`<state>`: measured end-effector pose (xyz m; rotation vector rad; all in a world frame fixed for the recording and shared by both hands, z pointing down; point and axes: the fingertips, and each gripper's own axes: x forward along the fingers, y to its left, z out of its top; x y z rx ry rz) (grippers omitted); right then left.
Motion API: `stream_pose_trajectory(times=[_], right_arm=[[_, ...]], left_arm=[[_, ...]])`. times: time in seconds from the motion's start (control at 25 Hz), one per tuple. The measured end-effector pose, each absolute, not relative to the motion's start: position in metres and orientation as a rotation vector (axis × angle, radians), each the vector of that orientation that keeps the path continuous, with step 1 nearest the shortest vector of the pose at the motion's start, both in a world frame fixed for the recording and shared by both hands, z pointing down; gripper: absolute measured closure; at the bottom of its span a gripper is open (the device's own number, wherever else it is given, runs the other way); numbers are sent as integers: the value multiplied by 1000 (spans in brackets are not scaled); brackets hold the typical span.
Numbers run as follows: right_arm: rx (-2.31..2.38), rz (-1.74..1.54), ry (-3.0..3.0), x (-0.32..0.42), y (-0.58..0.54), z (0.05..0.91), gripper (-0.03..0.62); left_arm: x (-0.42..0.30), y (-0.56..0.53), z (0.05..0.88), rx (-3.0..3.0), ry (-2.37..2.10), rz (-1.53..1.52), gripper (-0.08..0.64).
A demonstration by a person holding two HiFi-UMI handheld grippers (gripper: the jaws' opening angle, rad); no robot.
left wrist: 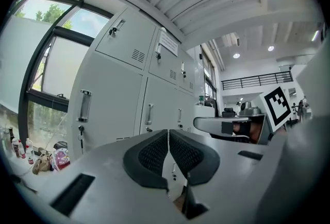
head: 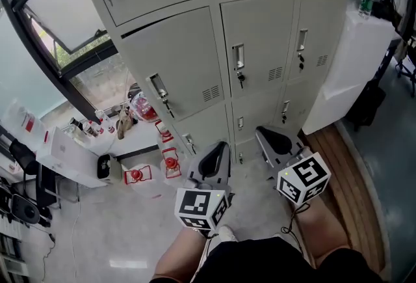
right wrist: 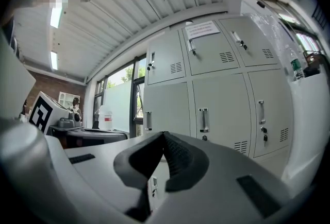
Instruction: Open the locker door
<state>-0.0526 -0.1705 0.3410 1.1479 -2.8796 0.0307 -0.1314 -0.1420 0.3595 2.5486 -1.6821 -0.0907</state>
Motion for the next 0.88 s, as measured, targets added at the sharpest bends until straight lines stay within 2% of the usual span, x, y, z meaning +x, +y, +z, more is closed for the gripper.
stream_pose_trajectory(times=[0.88], right_arm=[[1335,-40,-2756,-108,-206,333,538]], left_arm=[[-179,-157,354,2704,-1492,-69,537]])
